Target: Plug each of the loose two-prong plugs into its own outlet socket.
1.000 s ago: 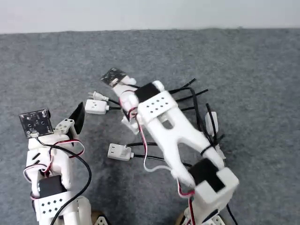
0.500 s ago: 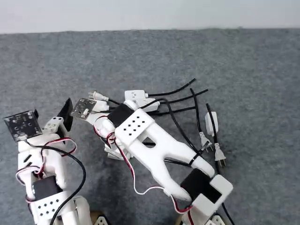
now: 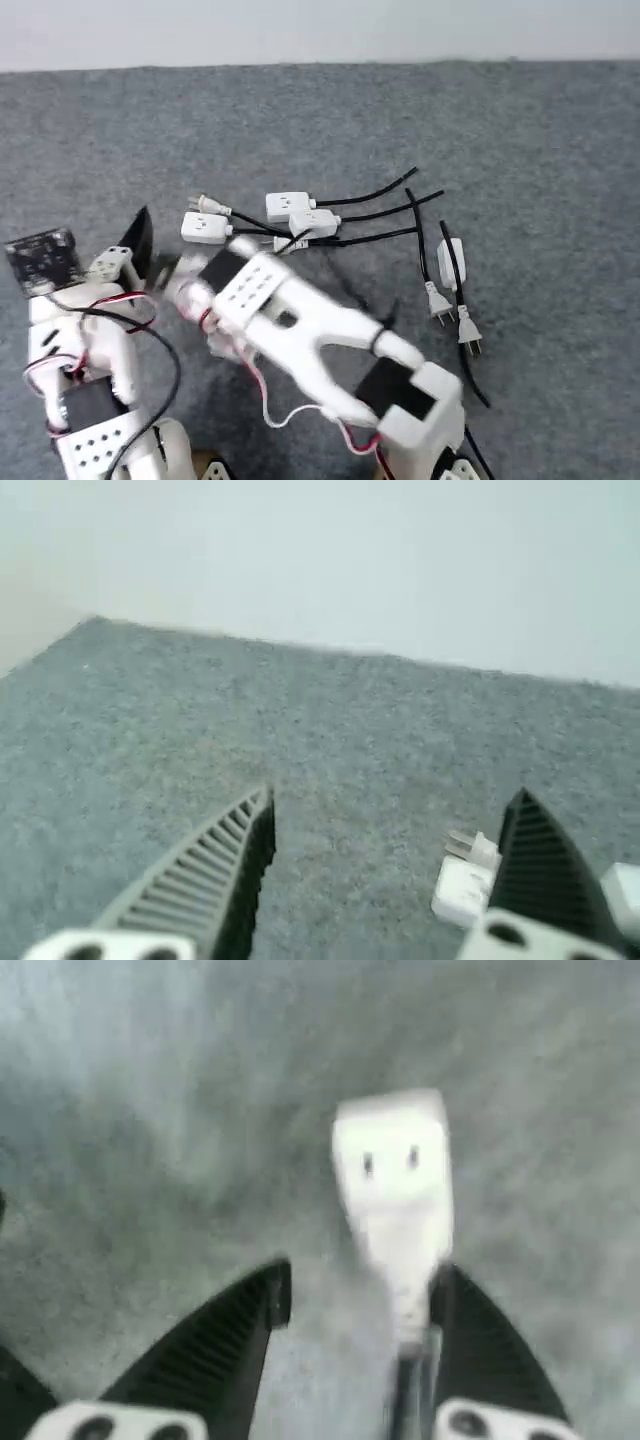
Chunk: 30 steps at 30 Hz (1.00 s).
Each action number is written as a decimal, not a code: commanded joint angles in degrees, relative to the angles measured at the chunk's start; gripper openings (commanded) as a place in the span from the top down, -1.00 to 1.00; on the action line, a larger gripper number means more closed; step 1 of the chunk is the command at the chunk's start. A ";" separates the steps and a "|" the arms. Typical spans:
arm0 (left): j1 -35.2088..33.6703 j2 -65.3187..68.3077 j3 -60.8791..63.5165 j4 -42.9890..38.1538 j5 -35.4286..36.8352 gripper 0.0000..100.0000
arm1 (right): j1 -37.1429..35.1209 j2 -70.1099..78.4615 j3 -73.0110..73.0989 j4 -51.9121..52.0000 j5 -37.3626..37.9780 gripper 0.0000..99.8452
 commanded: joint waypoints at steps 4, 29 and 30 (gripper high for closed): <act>-0.26 -0.26 -3.65 -0.09 -2.29 0.30 | -1.36 5.05 -0.62 -3.56 0.44 0.57; -0.26 -0.26 -3.30 -0.09 -2.20 0.30 | 0.84 14.99 -0.79 -6.73 3.60 0.97; -0.26 -0.26 -3.30 -0.09 -2.20 0.30 | 1.63 14.55 -0.79 -6.73 3.60 0.99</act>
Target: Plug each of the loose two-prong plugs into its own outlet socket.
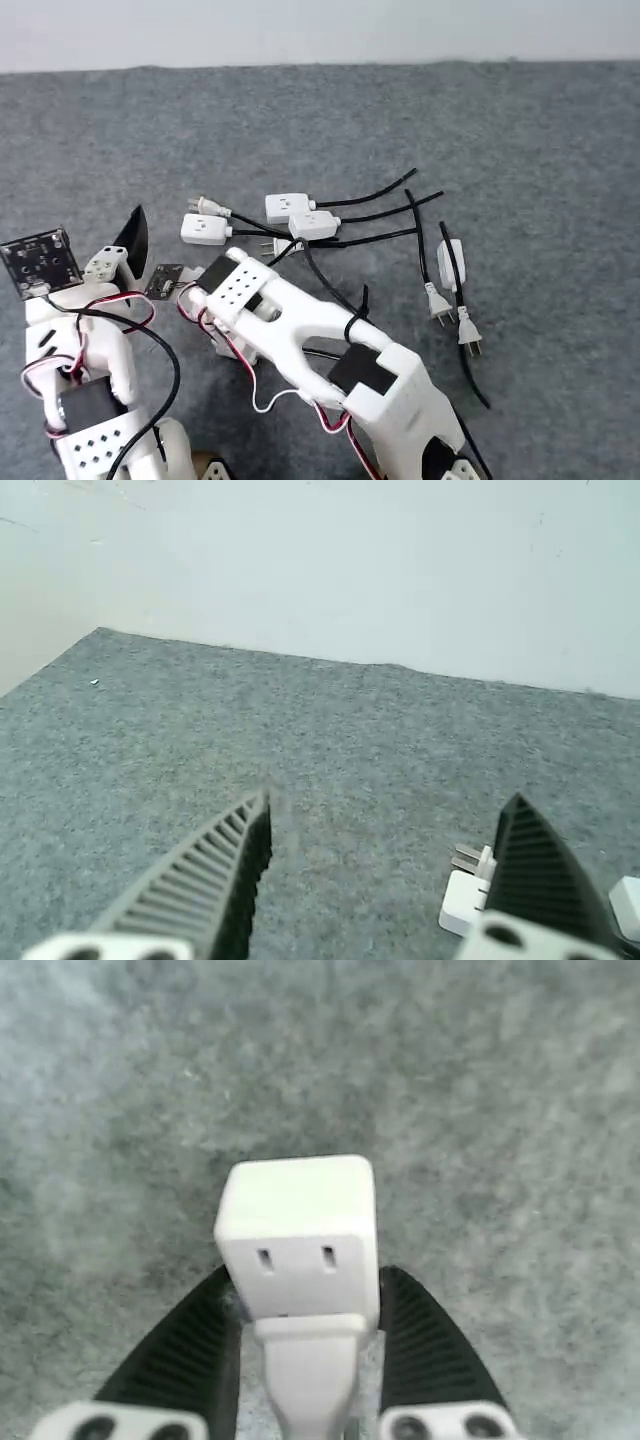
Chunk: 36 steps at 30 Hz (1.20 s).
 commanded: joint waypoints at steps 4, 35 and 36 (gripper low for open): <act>0.09 -0.35 -2.33 -0.09 -0.53 0.30 | 4.62 -2.24 0.62 0.40 0.97 0.98; 5.80 -0.18 1.80 -2.29 -0.88 0.30 | 47.25 -34.33 0.88 10.33 14.51 0.98; 6.07 0.00 1.80 -2.29 -0.88 0.30 | 49.54 -34.51 0.88 10.33 15.82 0.98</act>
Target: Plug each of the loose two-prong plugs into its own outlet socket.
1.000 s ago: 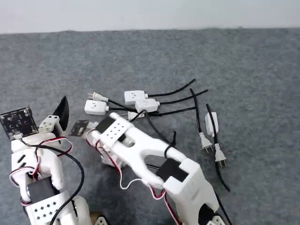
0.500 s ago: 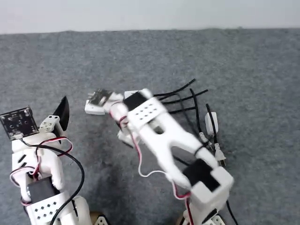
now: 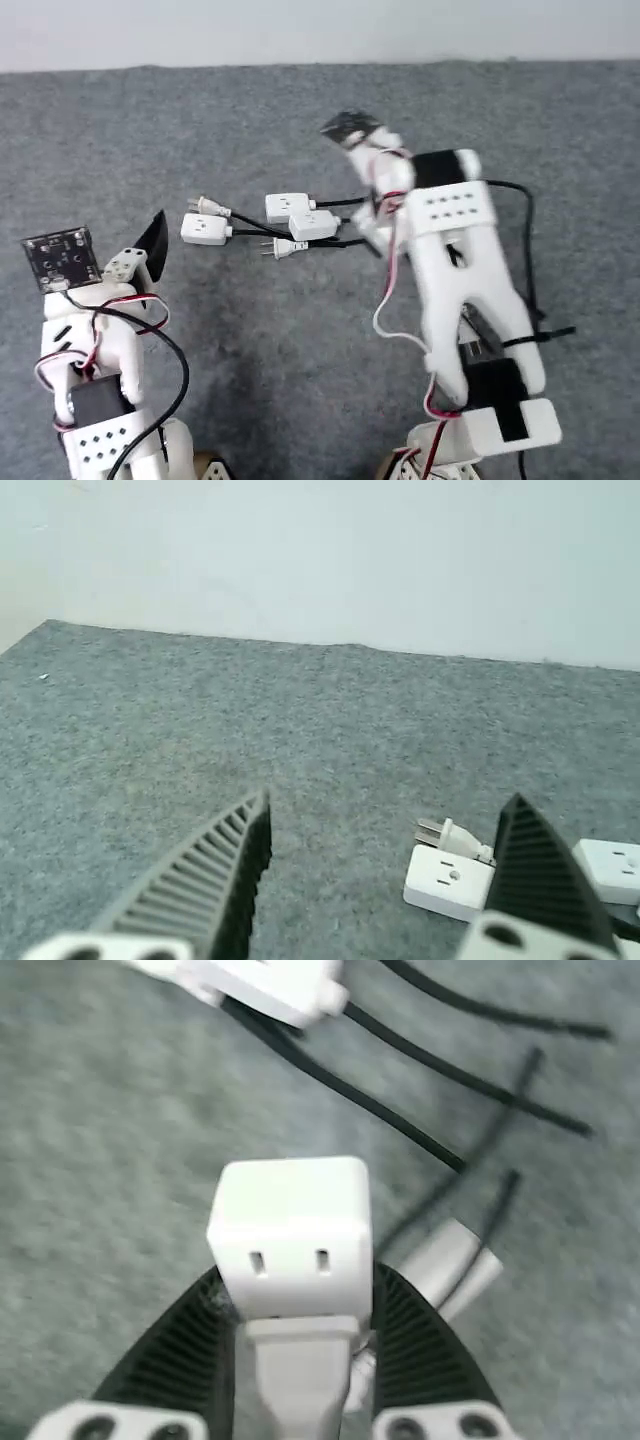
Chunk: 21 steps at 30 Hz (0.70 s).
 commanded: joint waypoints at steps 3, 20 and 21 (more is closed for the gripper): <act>1.76 -0.26 0.22 -1.93 -0.70 0.30 | 13.05 -3.74 -0.70 -0.40 7.56 0.98; 3.96 -0.26 1.71 -1.93 -1.58 0.30 | 37.32 14.99 -6.07 -35.38 9.93 0.98; 3.96 -0.26 1.71 -1.93 -1.58 0.30 | 37.93 17.80 -9.23 -35.30 9.32 0.98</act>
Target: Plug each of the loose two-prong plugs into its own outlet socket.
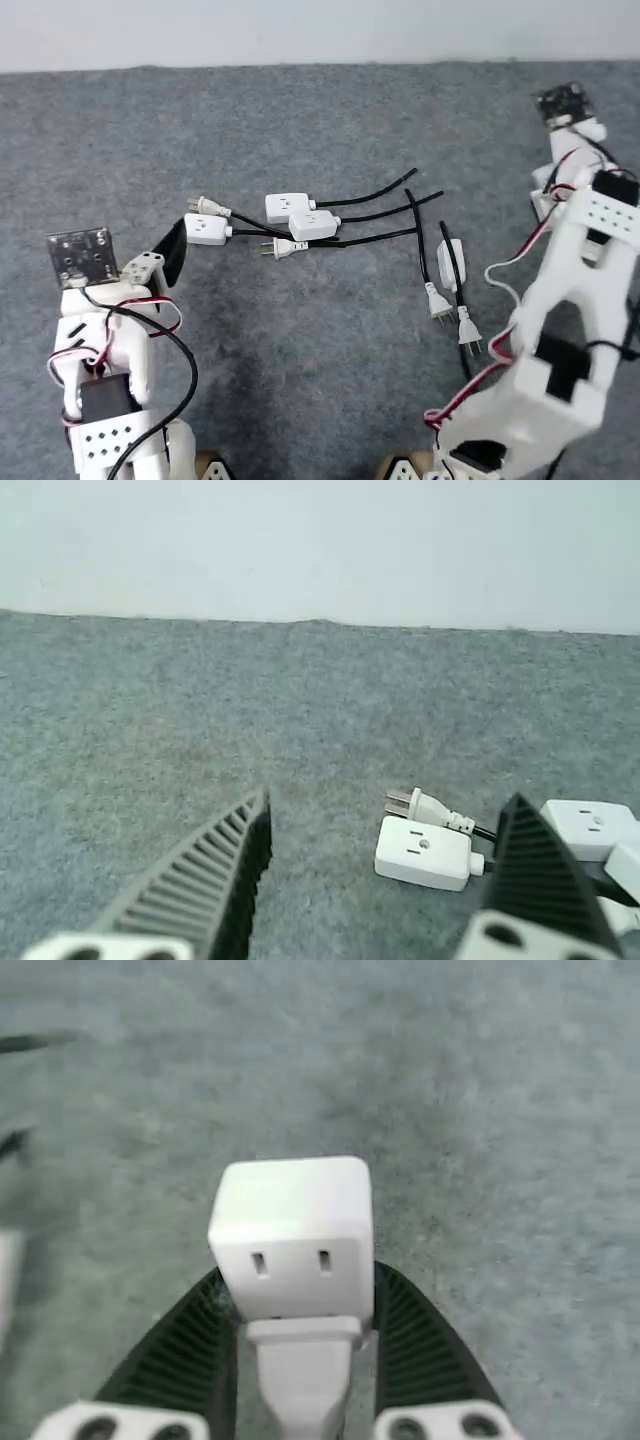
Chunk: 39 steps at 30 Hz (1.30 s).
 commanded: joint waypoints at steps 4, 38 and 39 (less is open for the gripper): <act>0.88 -0.09 -0.57 -1.93 -0.79 0.30 | 5.05 16.75 -24.09 -2.59 -7.03 0.98; 4.92 0.00 3.47 -5.71 -2.64 0.30 | 2.77 63.43 -93.01 26.07 -11.96 0.32; 4.92 0.00 3.56 -5.71 -2.81 0.30 | 2.33 61.49 -93.01 28.44 -12.57 0.32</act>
